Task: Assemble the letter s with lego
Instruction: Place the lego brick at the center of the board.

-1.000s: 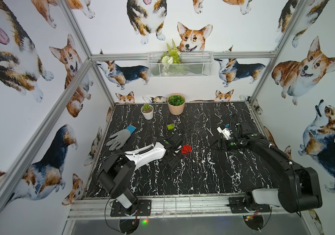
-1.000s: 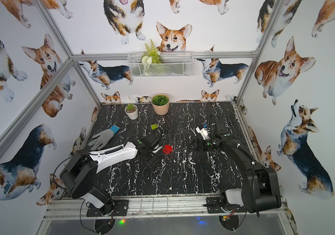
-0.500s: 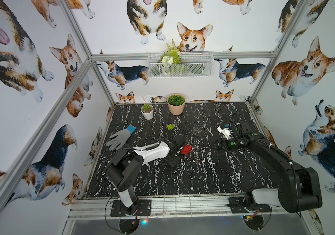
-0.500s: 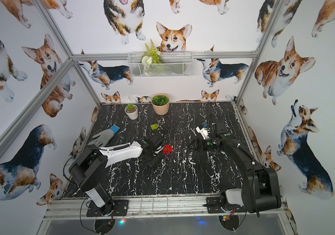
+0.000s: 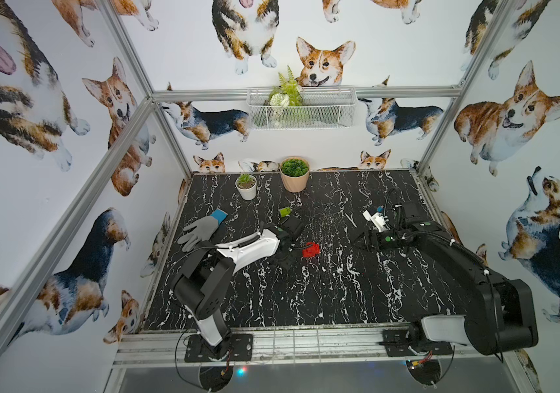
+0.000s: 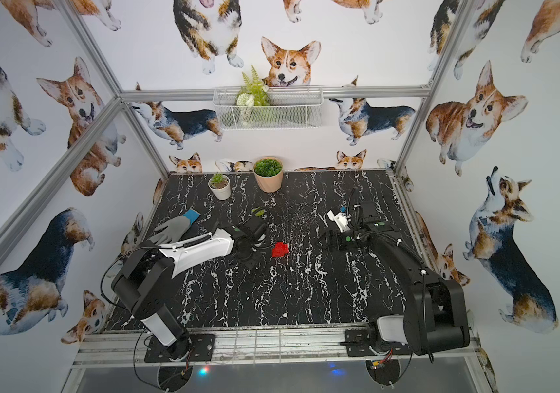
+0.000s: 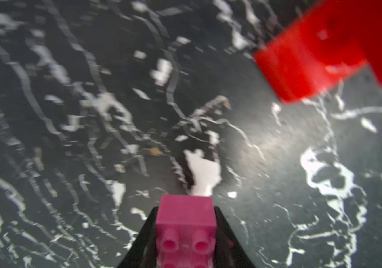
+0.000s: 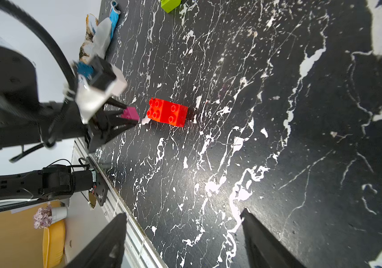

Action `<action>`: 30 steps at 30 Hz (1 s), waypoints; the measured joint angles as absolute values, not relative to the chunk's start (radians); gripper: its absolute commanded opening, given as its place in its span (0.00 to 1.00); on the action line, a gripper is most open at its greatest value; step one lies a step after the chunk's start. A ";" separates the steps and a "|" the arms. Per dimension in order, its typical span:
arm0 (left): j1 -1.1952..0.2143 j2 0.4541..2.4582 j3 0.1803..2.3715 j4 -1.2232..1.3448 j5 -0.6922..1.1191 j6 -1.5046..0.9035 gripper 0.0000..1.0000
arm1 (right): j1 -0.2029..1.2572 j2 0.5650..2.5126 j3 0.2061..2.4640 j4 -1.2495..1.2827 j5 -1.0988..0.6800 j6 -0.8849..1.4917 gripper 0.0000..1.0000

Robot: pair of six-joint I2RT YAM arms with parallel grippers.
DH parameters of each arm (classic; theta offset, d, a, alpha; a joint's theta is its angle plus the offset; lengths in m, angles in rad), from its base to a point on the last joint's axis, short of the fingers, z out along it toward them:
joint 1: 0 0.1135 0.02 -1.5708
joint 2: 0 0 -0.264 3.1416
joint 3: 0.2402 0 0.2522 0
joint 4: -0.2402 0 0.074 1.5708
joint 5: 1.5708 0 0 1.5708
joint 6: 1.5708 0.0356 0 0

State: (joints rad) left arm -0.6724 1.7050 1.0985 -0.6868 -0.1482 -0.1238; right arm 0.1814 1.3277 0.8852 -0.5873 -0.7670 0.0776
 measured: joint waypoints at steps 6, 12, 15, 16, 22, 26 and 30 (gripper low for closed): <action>-0.559 1.779 1.201 -0.702 -0.192 -0.248 0.30 | 0.183 1.339 0.879 -0.560 -0.796 0.107 0.79; -0.514 1.876 1.286 -0.715 -0.207 -0.324 0.31 | 0.183 1.350 0.879 -0.546 -0.812 0.120 0.79; -0.505 1.916 1.311 -0.712 -0.197 -0.334 0.32 | 0.183 1.353 0.884 -0.545 -0.812 0.125 0.79; -0.502 1.925 1.313 -0.712 -0.192 -0.336 0.33 | 0.183 1.353 0.886 -0.544 -0.812 0.125 0.79; -0.471 1.954 1.322 -0.716 -0.162 -0.344 0.41 | 0.183 1.359 0.886 -0.544 -0.812 0.125 0.79; -0.468 1.960 1.338 -0.722 -0.149 -0.343 0.59 | 0.183 1.361 0.885 -0.544 -0.811 0.125 0.79; -0.463 1.959 1.349 -0.731 -0.143 -0.342 0.66 | 0.183 1.361 0.885 -0.545 -0.811 0.120 0.79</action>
State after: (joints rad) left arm -0.4633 1.9594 1.3495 -0.7307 -0.1432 -0.3424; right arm 0.1833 1.3609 0.8848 -0.5446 -0.8108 0.1196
